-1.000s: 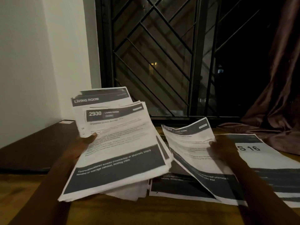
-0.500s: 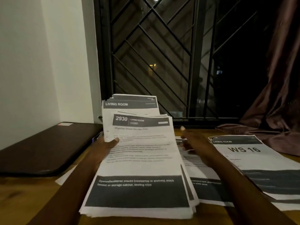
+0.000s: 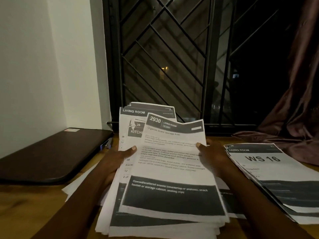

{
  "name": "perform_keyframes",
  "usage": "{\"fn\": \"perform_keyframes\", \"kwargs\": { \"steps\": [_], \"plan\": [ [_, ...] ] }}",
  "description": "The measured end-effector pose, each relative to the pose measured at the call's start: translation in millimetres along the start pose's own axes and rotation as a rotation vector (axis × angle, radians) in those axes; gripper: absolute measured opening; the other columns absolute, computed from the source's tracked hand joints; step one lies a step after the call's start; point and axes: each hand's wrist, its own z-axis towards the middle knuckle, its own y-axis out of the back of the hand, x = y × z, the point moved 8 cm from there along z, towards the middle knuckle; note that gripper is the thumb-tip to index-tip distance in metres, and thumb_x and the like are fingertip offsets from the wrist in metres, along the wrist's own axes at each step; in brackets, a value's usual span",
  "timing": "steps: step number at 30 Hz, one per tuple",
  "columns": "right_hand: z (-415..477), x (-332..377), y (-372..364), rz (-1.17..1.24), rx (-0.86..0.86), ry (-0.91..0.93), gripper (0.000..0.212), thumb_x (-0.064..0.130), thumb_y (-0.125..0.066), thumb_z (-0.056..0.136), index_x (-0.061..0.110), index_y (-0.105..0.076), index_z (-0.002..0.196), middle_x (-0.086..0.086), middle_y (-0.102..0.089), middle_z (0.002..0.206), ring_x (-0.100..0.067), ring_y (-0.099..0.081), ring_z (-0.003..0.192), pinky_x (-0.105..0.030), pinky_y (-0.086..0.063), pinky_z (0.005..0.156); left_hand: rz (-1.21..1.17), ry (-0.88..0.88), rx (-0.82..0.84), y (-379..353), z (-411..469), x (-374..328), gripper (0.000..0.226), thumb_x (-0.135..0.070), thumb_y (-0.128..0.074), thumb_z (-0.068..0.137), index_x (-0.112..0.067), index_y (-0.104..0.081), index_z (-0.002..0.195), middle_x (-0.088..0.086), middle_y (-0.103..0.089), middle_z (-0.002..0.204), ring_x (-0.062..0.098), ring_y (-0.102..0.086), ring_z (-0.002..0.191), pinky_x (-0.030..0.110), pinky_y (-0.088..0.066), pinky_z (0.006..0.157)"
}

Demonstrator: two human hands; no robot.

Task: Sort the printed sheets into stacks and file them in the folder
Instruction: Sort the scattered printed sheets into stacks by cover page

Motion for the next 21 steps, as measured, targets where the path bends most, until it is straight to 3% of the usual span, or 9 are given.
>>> {"fn": "perform_keyframes", "kwargs": {
  "steps": [4, 6, 8, 10, 14, 15, 19, 21],
  "plan": [
    [15.6, -11.0, 43.3, -0.012, -0.126, -0.004, 0.011, 0.018, -0.058, 0.091, 0.023, -0.067, 0.087, -0.005, -0.070, 0.094, -0.024, -0.067, 0.083, -0.043, -0.056, 0.080, 0.087, 0.003, -0.101, 17.6, -1.8, -7.1, 0.037, -0.006, -0.058, 0.091, -0.005, -0.056, 0.129, 0.025, -0.063, 0.122, 0.044, -0.062, 0.109, 0.064, -0.042, 0.098],
    [20.2, -18.8, 58.8, -0.078, -0.154, -0.027, 0.009, 0.019, -0.057, 0.092, 0.020, -0.066, 0.092, -0.004, -0.066, 0.089, -0.021, -0.064, 0.079, -0.035, -0.056, 0.071, 0.062, 0.017, -0.146, 31.7, -3.9, -11.8, 0.037, -0.008, -0.056, 0.092, -0.003, -0.054, 0.129, 0.027, -0.061, 0.124, 0.044, -0.063, 0.106, 0.062, -0.045, 0.095],
    [23.8, -25.8, 68.8, -0.088, -0.180, -0.049, 0.013, 0.017, -0.056, 0.092, 0.014, -0.065, 0.101, -0.004, -0.065, 0.081, -0.020, -0.062, 0.069, -0.029, -0.056, 0.061, 0.004, 0.025, -0.173, 44.3, -8.2, -17.4, 0.029, -0.012, -0.057, 0.091, -0.005, -0.058, 0.119, 0.026, -0.063, 0.120, 0.040, -0.070, 0.088, 0.057, -0.056, 0.077],
    [23.1, -26.2, 74.6, -0.184, -0.184, -0.022, 0.017, 0.015, -0.054, 0.093, 0.011, -0.065, 0.106, -0.009, -0.067, 0.088, -0.025, -0.063, 0.074, -0.039, -0.054, 0.070, -0.092, 0.037, -0.164, 54.1, -11.5, -18.8, 0.022, -0.017, -0.059, 0.089, -0.009, -0.062, 0.109, 0.021, -0.068, 0.114, 0.036, -0.072, 0.077, 0.053, -0.058, 0.067],
    [20.4, -23.6, 77.6, -0.500, -0.139, 0.052, 0.026, 0.012, -0.052, 0.094, 0.008, -0.059, 0.119, -0.013, -0.062, 0.117, -0.027, -0.056, 0.099, -0.028, -0.034, 0.077, -0.246, 0.036, -0.142, 69.5, -16.3, -22.6, 0.065, -0.028, -0.078, 0.068, -0.015, -0.058, 0.128, 0.015, -0.066, 0.122, 0.034, -0.070, 0.093, 0.055, -0.054, 0.077],
    [21.2, -26.3, 75.6, -0.557, -0.117, 0.051, 0.028, 0.012, -0.053, 0.094, 0.006, -0.058, 0.121, -0.014, -0.061, 0.121, -0.029, -0.056, 0.105, -0.028, -0.032, 0.078, -0.263, 0.023, -0.156, 73.3, -17.7, -24.1, 0.067, -0.029, -0.076, 0.070, -0.017, -0.056, 0.132, 0.014, -0.065, 0.125, 0.033, -0.069, 0.097, 0.056, -0.052, 0.080],
    [26.3, -42.9, 63.9, -0.690, -0.024, 0.021, 0.025, 0.010, -0.060, 0.088, 0.003, -0.059, 0.112, -0.015, -0.062, 0.116, -0.029, -0.057, 0.104, -0.027, -0.036, 0.077, -0.311, 0.011, -0.144, 79.6, -19.6, -24.8, 0.043, -0.032, -0.061, 0.085, -0.020, -0.062, 0.126, 0.011, -0.067, 0.122, 0.030, -0.072, 0.092, 0.055, -0.048, 0.086],
    [29.0, -47.0, 61.4, -0.678, -0.003, -0.016, 0.023, 0.014, -0.061, 0.087, 0.003, -0.060, 0.108, -0.016, -0.065, 0.111, -0.030, -0.061, 0.100, -0.031, -0.045, 0.078, -0.285, 0.020, -0.130, 69.6, -19.6, -24.2, 0.028, -0.029, -0.059, 0.088, -0.016, -0.066, 0.112, 0.011, -0.073, 0.106, 0.028, -0.074, 0.079, 0.051, -0.054, 0.075]
  ]
}}
